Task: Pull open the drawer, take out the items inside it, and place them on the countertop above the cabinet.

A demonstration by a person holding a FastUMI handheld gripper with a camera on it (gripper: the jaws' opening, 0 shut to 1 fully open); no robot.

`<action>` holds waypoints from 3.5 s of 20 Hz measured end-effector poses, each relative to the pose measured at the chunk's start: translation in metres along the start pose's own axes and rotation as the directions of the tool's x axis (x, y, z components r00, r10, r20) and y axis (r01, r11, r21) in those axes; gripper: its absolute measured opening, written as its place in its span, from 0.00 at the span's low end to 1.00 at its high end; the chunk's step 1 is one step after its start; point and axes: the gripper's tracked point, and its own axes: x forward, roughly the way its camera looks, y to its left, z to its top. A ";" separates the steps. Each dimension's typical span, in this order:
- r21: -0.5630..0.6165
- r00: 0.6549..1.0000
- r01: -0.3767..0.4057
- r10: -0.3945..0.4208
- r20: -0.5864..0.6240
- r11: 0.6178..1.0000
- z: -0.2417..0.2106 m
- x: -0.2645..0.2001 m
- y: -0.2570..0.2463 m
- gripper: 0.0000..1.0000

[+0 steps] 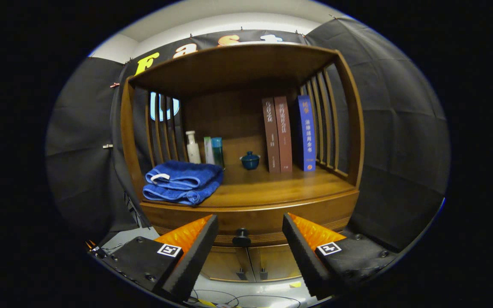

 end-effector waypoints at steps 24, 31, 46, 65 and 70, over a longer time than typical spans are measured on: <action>-0.047 0.971 0.027 -0.037 -0.236 0.999 -0.101 0.097 0.010 0.32; -0.063 0.962 0.010 -0.027 -0.272 0.998 -0.108 0.063 0.009 0.32; -0.039 0.920 0.001 -0.016 -0.391 0.999 -0.141 -0.077 0.010 0.32; -0.005 0.974 -0.028 0.026 -0.226 1.000 -0.037 -0.144 0.027 1.00; -0.057 0.976 -0.068 0.055 -0.209 0.996 0.008 -0.087 0.041 0.99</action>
